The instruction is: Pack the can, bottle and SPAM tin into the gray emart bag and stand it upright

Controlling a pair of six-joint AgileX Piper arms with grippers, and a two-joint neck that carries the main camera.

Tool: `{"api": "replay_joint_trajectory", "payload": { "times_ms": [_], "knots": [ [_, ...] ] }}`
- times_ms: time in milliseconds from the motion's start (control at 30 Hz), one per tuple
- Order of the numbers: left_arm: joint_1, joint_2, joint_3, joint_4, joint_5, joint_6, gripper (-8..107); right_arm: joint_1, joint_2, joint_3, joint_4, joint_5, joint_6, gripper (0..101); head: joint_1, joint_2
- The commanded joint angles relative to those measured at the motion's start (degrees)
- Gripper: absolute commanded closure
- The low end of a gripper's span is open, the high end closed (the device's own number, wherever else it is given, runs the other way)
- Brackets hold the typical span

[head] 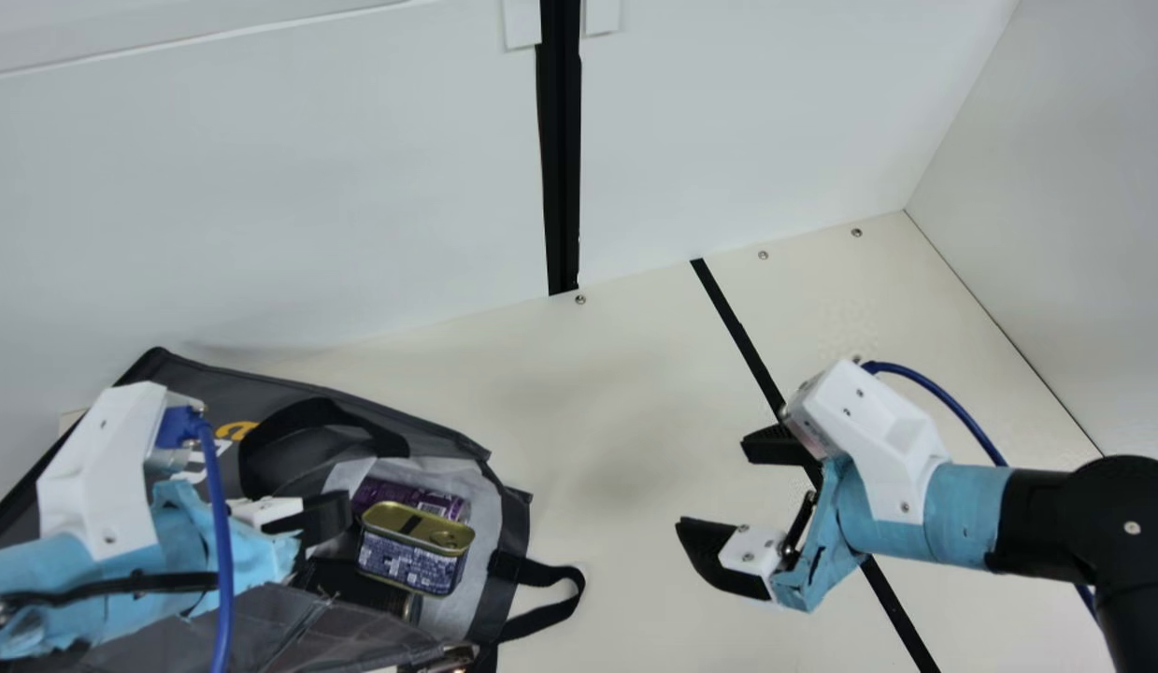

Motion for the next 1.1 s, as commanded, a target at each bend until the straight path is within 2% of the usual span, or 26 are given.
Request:
{"api": "replay_joint_trajectory", "payload": {
  "times_ms": [0, 533, 1067],
  "knots": [
    [0.0, 0.0, 0.0, 0.0, 0.0, 0.0, 107, 0.4, 0.5, 0.7, 1.0, -0.2, -1.3, 6, -1.3, 0.0],
    [0.0, 0.0, 0.0, 0.0, 0.0, 0.0, 107, 5.1, 7.1, 4.5, 7.1, -3.4, -9.8, 6, -1.3, 0.0],
    [0.0, 0.0, 0.0, 0.0, 0.0, 0.0, 107, 12.5, 16.2, 6.1, 12.8, -7.7, -16.9, 6, -1.3, 0.0]
  ]
}}
